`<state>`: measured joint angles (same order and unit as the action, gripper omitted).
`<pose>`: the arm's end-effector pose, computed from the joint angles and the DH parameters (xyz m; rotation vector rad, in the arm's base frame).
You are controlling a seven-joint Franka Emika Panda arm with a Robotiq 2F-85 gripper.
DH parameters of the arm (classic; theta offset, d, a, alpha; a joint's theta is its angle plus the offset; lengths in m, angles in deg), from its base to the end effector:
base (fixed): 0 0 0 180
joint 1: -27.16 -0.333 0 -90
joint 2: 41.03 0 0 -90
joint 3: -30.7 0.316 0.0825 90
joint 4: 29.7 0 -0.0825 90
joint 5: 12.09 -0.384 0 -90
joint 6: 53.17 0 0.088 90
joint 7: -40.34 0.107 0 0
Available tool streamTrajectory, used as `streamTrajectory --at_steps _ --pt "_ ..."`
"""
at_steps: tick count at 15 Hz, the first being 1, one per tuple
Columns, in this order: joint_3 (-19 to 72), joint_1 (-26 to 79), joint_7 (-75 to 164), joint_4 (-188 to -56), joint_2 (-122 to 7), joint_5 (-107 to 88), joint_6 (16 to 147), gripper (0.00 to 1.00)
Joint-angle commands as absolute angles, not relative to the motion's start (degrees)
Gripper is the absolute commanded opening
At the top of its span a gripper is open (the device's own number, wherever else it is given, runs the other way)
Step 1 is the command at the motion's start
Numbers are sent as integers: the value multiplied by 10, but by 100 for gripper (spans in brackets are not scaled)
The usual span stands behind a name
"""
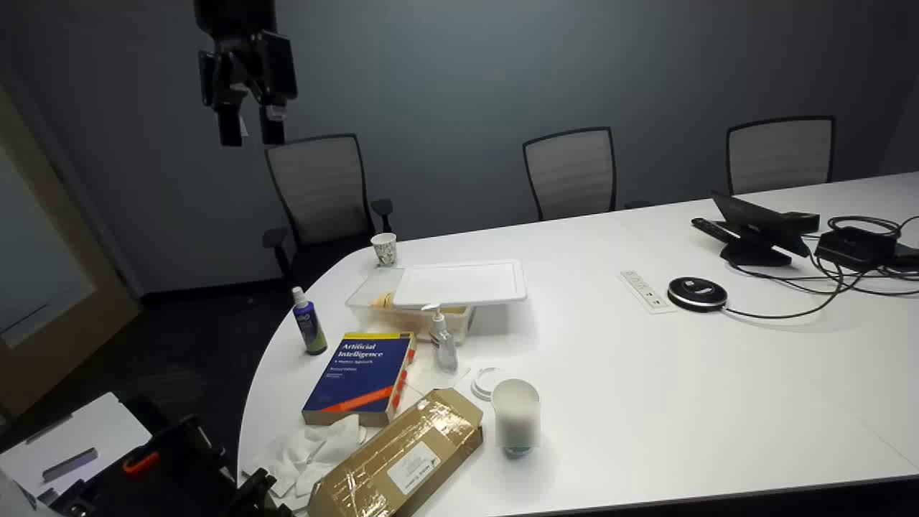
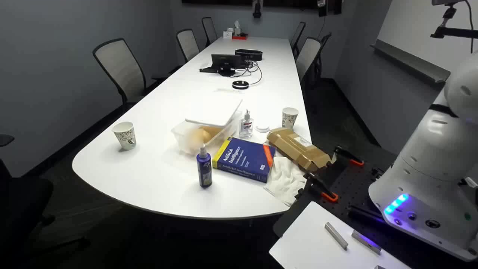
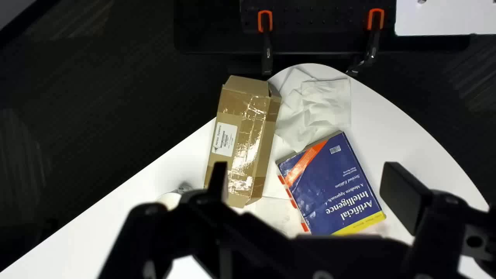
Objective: Use the cloth to wipe the book
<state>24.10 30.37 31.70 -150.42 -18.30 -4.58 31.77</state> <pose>0.3986 -0.0906 0.5597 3.0692 -0.0044 -0.3707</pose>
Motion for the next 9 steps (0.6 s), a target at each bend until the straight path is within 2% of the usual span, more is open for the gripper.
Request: streamTrajectory --at_steps 1,9 --pt "242 305 316 -1503 -184 -46 316 100" --pt "238 305 316 -1511 -206 -63 332 100"
